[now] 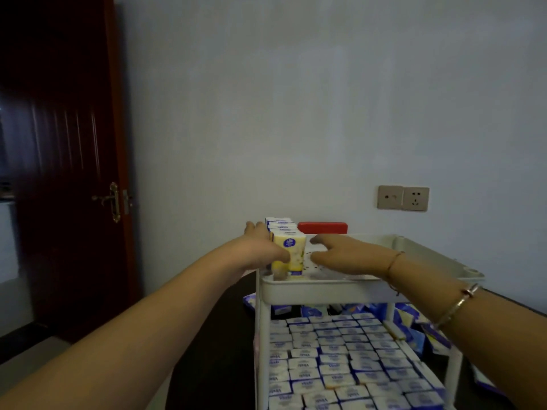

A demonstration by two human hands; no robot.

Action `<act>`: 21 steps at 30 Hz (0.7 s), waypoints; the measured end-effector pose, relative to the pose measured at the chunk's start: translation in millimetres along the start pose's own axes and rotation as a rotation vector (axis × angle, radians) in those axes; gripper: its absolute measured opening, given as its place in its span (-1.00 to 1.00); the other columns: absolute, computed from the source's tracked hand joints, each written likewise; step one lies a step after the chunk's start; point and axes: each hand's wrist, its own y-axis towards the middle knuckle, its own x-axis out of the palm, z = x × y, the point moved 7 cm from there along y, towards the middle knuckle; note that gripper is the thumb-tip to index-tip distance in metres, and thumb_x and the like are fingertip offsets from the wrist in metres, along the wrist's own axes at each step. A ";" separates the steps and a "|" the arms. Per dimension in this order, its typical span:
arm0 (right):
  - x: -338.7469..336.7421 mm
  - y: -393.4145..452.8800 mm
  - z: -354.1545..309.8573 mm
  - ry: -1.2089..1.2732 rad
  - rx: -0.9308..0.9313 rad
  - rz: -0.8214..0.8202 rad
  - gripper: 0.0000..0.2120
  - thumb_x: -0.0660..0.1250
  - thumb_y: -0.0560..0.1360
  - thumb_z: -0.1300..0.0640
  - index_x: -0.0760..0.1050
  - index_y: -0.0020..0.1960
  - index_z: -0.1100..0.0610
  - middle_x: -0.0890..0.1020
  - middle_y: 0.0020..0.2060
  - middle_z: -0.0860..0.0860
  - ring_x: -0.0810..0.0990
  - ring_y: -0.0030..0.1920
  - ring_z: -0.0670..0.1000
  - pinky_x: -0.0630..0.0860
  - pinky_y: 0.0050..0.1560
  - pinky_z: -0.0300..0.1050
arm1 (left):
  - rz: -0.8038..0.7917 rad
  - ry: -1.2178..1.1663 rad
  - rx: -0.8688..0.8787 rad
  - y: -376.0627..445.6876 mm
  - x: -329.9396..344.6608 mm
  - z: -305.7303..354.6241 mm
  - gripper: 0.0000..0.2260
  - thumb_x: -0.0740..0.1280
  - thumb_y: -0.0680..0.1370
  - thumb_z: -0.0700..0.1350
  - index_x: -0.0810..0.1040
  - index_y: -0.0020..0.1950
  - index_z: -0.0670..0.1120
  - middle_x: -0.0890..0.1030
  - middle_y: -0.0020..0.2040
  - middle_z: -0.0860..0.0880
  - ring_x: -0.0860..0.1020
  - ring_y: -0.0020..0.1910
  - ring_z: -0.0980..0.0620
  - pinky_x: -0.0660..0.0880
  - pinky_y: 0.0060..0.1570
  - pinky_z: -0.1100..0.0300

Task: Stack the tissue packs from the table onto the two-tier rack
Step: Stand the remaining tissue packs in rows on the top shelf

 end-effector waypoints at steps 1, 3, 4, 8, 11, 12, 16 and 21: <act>-8.4 -7.2 2.8 0.000 0.002 0.066 -0.50 0.16 0.58 0.01 0.22 0.47 0.13 0.36 0.41 0.08 0.38 0.35 0.05 0.29 0.29 -0.15 | 0.061 0.015 0.023 -6.3 -3.4 7.6 -0.32 0.41 0.49 -0.18 0.11 0.49 -0.17 0.13 0.50 -0.11 0.27 0.41 -0.08 0.36 0.24 0.12; -24.9 -25.1 6.7 0.013 -0.019 0.194 -0.57 0.17 0.57 0.06 0.30 0.42 0.10 0.41 0.37 0.05 0.43 0.28 0.02 0.31 0.21 -0.19 | 0.182 0.059 0.093 -19.4 -6.4 24.6 -0.27 0.38 0.51 -0.12 0.02 0.54 -0.15 0.05 0.54 -0.09 0.14 0.49 -0.08 0.28 0.35 0.07; -31.8 -35.2 8.2 0.017 -0.037 0.252 -0.60 0.18 0.56 0.07 0.33 0.39 0.09 0.42 0.35 0.04 0.43 0.27 0.00 0.31 0.19 -0.21 | 0.230 0.076 0.140 -25.5 -5.0 34.2 -0.27 0.37 0.51 -0.10 0.01 0.55 -0.12 0.04 0.55 -0.08 0.09 0.51 -0.08 0.21 0.43 0.04; -54.4 -79.1 28.1 0.030 -0.049 0.478 -0.68 0.21 0.53 0.12 0.41 0.28 0.08 0.47 0.23 0.01 0.45 0.16 -0.03 0.30 0.06 -0.25 | 0.267 0.062 0.323 -43.4 24.2 80.1 -0.39 0.32 0.52 -0.08 0.13 0.52 -0.02 0.16 0.52 -0.01 0.02 0.53 -0.01 0.12 0.47 -0.01; -67.0 -120.1 62.9 0.064 -0.019 0.642 -0.72 0.22 0.50 0.11 0.41 0.21 0.02 0.48 0.15 -0.05 0.42 0.16 -0.07 0.32 0.10 -0.20 | 0.183 0.022 0.519 -54.5 66.4 125.9 -0.54 0.28 0.54 -0.12 0.27 0.43 0.02 0.29 0.44 0.03 0.16 0.49 0.03 0.22 0.41 0.08; -69.1 -135.8 79.3 0.084 0.019 0.679 -0.72 0.22 0.50 0.11 0.40 0.21 0.01 0.47 0.13 -0.06 0.42 0.15 -0.07 0.34 0.09 -0.19 | 0.147 -0.009 0.571 -57.6 82.5 139.6 -0.59 0.28 0.54 -0.13 0.33 0.38 0.03 0.36 0.39 0.05 0.29 0.42 0.04 0.30 0.33 0.13; -65.0 -198.2 154.5 0.083 0.202 0.746 -0.73 0.25 0.50 0.12 0.39 0.20 0.04 0.48 0.09 -0.03 0.44 0.10 -0.06 0.35 0.05 -0.21 | -0.022 -0.129 0.677 -65.0 158.3 177.6 -0.74 0.27 0.53 -0.20 0.48 0.20 0.00 0.51 0.20 0.09 0.46 0.16 0.14 0.33 0.02 0.32; -33.4 -246.2 259.6 0.048 0.472 0.621 -0.71 0.27 0.48 0.15 0.42 0.20 0.07 0.50 0.13 0.03 0.46 0.16 0.00 0.42 0.16 -0.14 | -0.243 -0.177 0.626 -51.9 272.0 187.0 -0.77 0.28 0.48 -0.28 0.53 0.11 -0.08 0.59 0.06 -0.02 0.56 0.01 0.03 0.48 0.00 0.20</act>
